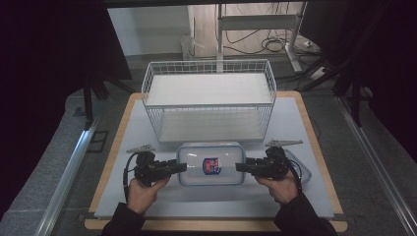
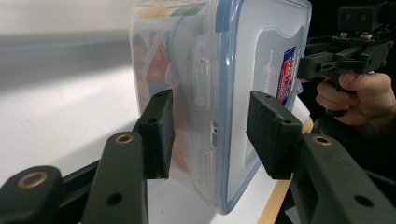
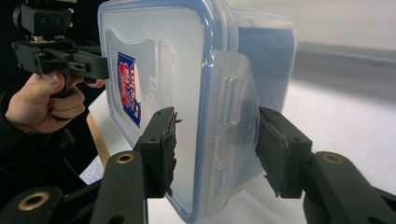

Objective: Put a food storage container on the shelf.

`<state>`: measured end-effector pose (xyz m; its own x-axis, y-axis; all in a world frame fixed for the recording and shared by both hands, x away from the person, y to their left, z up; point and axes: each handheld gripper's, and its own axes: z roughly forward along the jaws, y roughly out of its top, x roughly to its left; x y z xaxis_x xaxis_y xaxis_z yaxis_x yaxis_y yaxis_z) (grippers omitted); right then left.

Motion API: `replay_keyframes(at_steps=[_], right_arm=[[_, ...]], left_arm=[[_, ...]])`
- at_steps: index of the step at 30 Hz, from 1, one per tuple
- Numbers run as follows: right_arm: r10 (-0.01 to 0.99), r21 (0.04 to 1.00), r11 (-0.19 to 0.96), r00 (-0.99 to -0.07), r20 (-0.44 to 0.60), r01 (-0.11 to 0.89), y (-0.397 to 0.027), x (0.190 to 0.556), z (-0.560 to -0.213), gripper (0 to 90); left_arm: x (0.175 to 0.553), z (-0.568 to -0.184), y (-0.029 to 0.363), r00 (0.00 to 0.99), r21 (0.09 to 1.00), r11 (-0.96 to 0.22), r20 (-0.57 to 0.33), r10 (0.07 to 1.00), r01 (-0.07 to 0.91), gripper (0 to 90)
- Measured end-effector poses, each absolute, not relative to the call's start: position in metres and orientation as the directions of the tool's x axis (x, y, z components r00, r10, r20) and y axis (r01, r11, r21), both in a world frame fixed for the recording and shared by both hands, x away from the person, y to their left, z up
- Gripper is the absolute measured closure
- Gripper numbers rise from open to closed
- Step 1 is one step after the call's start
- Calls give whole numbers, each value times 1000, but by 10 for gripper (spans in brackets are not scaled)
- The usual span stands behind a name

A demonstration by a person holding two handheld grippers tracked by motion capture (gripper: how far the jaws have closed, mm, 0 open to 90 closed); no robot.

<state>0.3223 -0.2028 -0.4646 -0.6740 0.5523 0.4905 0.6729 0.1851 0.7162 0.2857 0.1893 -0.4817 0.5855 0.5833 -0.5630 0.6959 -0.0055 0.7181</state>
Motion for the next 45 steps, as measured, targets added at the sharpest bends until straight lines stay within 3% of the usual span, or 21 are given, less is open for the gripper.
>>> replay_keyframes(at_steps=[8,45], right_arm=[[540,743,178,-695,474,645,-202,328,-447,498],[517,803,127,-730,447,582,-190,384,-344,501]], left_arm=[[291,-457,191,614,750,-27,-519,595,661,527],[344,-352,205,650,808,-3,-472,596,589,529]])
